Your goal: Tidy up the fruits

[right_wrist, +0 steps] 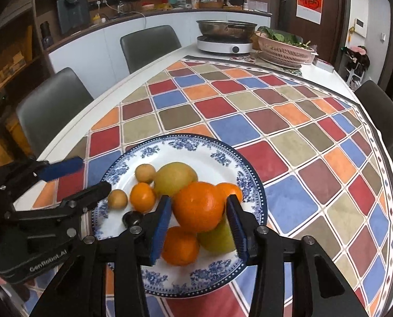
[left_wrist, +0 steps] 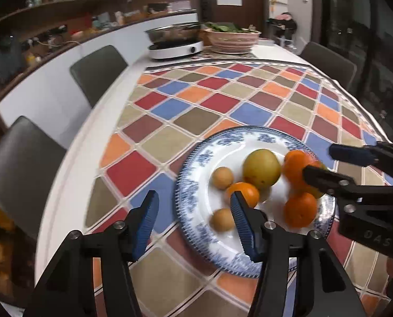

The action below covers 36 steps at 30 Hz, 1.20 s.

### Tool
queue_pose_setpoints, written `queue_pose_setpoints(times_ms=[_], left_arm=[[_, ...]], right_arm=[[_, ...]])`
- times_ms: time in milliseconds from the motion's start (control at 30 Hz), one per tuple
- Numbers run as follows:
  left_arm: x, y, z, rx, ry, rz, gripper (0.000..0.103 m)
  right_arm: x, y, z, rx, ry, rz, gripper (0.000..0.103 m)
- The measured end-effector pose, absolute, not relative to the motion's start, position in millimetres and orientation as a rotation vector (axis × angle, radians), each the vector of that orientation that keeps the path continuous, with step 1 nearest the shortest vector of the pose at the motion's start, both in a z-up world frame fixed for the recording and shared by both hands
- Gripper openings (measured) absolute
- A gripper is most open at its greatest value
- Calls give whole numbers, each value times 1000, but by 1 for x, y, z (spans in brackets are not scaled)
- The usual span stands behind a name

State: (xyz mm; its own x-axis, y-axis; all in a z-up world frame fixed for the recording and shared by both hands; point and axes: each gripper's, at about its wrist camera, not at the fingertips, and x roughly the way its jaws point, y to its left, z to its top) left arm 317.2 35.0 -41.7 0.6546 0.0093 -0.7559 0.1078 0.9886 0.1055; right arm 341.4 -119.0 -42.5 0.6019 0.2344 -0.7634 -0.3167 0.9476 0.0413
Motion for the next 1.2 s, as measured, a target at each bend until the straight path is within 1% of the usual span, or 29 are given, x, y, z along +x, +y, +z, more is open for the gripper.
queue_pose_setpoints(times_ms=[100, 233, 400, 467, 500, 700, 767, 800, 833, 867, 933, 1033, 1133, 1200], left_arm=[[305, 38, -36, 146, 848, -39, 59], [284, 33, -26, 171, 810, -20, 61], [255, 26, -10, 167, 755, -16, 63], [243, 22, -3, 164, 737, -15, 65], [235, 20, 1, 160, 724, -12, 67], [190, 11, 20, 108, 660, -21, 78], [174, 6, 25, 101, 640, -29, 83], [167, 5, 26, 98, 634, -33, 86], [159, 3, 28, 93, 626, -39, 87], [151, 1, 29, 91, 617, -43, 87], [139, 0, 31, 92, 605, -38, 92], [119, -4, 34, 96, 582, -37, 96], [105, -6, 36, 100, 564, -31, 97], [96, -7, 39, 100, 547, -23, 101]], right_arm=[[332, -123, -36, -95, 843, 308, 55], [314, -131, -23, -102, 798, 269, 64], [287, -144, -5, -94, 751, 223, 70], [272, -151, 2, -79, 732, 202, 74], [265, -154, 4, -74, 723, 191, 76], [215, -172, 18, -54, 673, 143, 77], [196, -177, 22, -45, 658, 132, 77], [187, -179, 24, -38, 648, 127, 81], [179, -181, 26, -31, 639, 122, 85], [169, -184, 27, -24, 625, 114, 86], [150, -188, 31, -25, 594, 87, 86], [126, -194, 33, -23, 562, 61, 87], [107, -197, 36, -21, 543, 50, 86], [96, -199, 36, -23, 532, 42, 86]])
